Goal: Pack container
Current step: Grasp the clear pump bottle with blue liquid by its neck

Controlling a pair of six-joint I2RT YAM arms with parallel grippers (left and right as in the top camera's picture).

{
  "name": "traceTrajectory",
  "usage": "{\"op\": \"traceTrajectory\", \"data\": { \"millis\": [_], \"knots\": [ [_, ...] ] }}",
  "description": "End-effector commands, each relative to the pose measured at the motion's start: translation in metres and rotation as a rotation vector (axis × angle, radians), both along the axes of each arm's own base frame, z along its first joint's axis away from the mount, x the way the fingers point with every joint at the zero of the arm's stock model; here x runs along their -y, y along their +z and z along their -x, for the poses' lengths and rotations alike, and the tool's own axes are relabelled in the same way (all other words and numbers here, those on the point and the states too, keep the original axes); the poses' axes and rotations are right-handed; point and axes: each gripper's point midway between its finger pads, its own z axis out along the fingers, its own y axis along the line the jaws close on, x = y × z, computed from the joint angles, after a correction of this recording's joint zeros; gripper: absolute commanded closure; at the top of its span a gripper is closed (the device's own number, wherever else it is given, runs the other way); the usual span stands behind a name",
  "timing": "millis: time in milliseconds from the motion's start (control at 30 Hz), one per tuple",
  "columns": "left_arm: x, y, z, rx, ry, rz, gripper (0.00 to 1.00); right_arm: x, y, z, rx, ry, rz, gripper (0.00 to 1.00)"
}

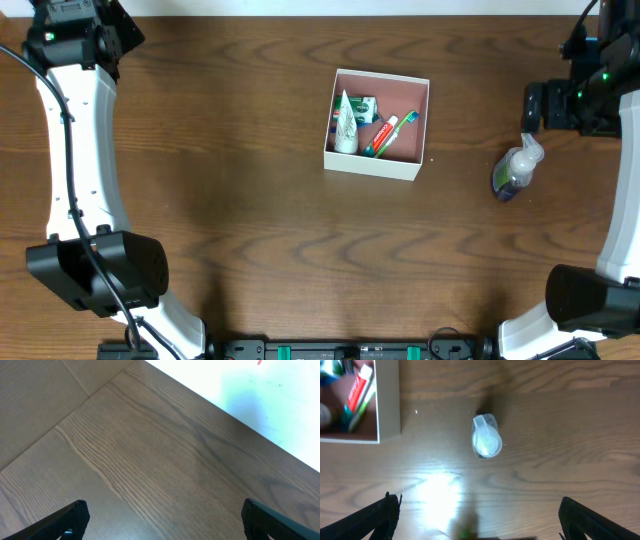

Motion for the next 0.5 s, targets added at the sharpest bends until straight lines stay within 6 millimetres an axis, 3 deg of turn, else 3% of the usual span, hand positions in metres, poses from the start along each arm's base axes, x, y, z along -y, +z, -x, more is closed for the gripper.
{"op": "traceTrajectory", "data": {
  "millis": [0, 233, 467],
  "knots": [
    [-0.003, 0.0, 0.002, -0.007, 0.009, -0.014, 0.02, 0.005, -0.005, 0.006, -0.033, 0.108, 0.023, 0.01],
    [-0.003, 0.0, 0.002, -0.007, 0.009, -0.014, 0.02, 0.016, -0.025, 0.012, -0.099, 0.133, 0.015, 0.01],
    [-0.003, 0.0, 0.002, -0.007, 0.009, -0.014, 0.02, 0.01, -0.069, -0.007, -0.096, 0.2, -0.024, 0.01]
  ]
}}
